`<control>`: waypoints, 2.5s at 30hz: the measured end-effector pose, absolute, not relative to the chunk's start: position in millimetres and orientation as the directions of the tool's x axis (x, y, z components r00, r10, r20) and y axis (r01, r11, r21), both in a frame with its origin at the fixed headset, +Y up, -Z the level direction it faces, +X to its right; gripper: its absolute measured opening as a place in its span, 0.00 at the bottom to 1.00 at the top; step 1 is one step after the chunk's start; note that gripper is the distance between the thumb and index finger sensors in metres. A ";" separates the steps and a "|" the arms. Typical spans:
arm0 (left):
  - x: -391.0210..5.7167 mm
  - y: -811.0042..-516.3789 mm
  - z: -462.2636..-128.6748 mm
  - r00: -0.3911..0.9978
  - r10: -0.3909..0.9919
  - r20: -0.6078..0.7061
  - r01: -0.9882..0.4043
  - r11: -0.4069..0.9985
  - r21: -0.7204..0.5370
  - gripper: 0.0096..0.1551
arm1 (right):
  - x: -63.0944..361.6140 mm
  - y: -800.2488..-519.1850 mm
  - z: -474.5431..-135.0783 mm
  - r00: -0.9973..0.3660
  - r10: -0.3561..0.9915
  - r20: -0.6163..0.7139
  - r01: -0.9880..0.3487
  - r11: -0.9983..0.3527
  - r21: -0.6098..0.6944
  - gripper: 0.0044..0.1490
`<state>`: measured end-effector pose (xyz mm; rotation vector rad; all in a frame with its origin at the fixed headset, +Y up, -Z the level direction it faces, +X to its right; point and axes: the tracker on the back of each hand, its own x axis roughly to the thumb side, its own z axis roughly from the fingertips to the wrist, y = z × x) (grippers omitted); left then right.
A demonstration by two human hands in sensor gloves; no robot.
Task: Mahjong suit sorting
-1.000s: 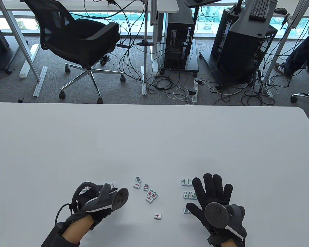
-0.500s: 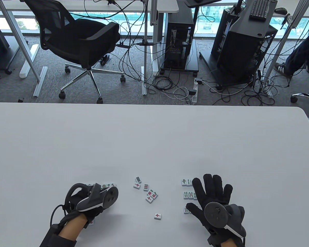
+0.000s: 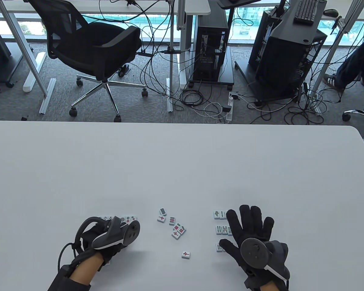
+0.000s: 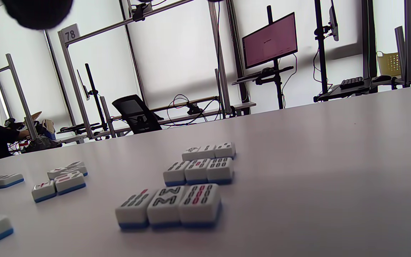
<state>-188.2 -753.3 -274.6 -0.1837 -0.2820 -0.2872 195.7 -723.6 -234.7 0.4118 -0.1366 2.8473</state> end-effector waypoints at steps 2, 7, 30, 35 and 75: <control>-182.6 -745.5 -273.5 0.924 -0.219 0.314 0.273 0.952 -0.141 0.37 | 196.2 -723.7 -234.8 -0.925 0.246 0.289 -0.272 -0.961 -0.055 0.53; -157.3 -727.6 -275.8 0.914 -0.165 0.370 0.214 0.972 -0.096 0.36 | 196.3 -723.8 -234.5 -0.924 0.250 0.290 -0.277 -0.959 -0.054 0.53; -45.0 -740.6 -323.1 0.840 -0.303 0.450 0.316 0.947 0.048 0.32 | 198.1 -723.3 -233.9 -0.910 0.284 0.301 -0.316 -0.947 -0.060 0.53; -45.0 -747.3 -326.1 0.843 -0.280 0.460 0.307 0.951 0.017 0.32 | 197.7 -723.5 -233.8 -0.911 0.279 0.303 -0.310 -0.949 -0.058 0.53; -12.0 -757.5 -332.6 0.696 -0.413 0.587 0.451 0.888 0.090 0.32 | 198.0 -722.5 -234.5 -0.914 0.278 0.297 -0.306 -0.950 -0.054 0.53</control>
